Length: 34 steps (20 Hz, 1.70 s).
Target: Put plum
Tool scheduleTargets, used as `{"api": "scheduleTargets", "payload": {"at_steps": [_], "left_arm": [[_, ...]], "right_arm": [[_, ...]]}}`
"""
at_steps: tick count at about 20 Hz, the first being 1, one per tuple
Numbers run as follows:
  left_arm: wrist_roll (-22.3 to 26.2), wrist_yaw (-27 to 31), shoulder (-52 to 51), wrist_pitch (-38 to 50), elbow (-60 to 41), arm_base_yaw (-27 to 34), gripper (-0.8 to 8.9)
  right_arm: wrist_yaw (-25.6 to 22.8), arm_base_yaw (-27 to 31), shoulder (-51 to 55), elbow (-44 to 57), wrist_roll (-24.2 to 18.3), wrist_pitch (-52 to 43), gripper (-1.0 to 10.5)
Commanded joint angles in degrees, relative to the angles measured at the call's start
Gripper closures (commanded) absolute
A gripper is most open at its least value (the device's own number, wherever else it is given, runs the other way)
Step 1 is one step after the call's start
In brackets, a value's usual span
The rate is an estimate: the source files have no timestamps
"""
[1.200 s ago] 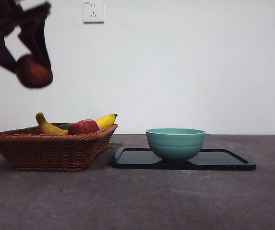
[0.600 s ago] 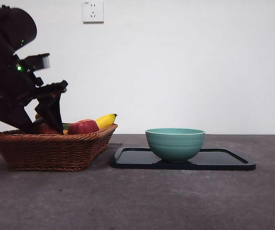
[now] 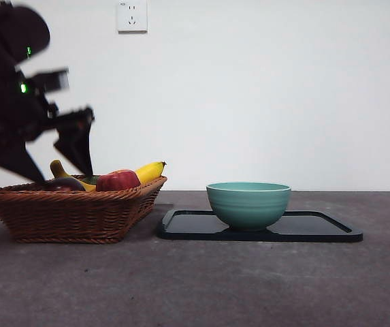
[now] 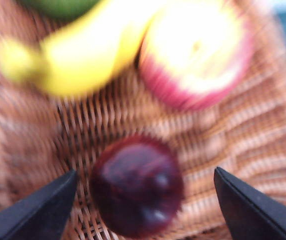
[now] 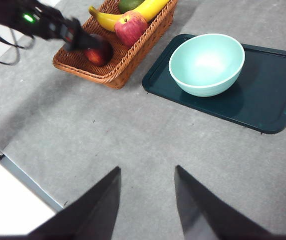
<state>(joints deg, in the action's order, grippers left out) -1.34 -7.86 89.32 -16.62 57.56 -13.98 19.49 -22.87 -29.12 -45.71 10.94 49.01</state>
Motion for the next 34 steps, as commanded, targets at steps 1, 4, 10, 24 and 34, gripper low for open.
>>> {"api": "scheduleTargets", "payload": {"at_steps": [1, 4, 10, 24, 34], "left_arm": [[0.5, -0.4, -5.1, -0.6, 1.0, -0.5, 3.72], [0.5, -5.4, -16.2, -8.0, 1.0, -1.7, 3.75], [0.5, -24.1, -32.9, -24.7, 1.0, -2.6, 3.76], [1.8, -27.8, -37.4, -31.0, 1.0, -3.3, 3.77], [1.8, -27.8, -37.4, -31.0, 1.0, -3.3, 3.77]], "right_arm": [[-0.1, -0.2, -0.3, -0.9, 0.6, -0.7, 7.7], [-0.5, -0.2, -0.4, -0.9, 0.6, -1.4, 7.7], [-1.8, -0.2, -0.5, -0.9, 1.8, -3.1, 7.7], [-3.1, -0.2, -8.9, -0.9, 8.4, -7.9, 7.0], [-4.1, 3.5, -46.6, -18.2, 3.0, -16.9, 6.9]]}}
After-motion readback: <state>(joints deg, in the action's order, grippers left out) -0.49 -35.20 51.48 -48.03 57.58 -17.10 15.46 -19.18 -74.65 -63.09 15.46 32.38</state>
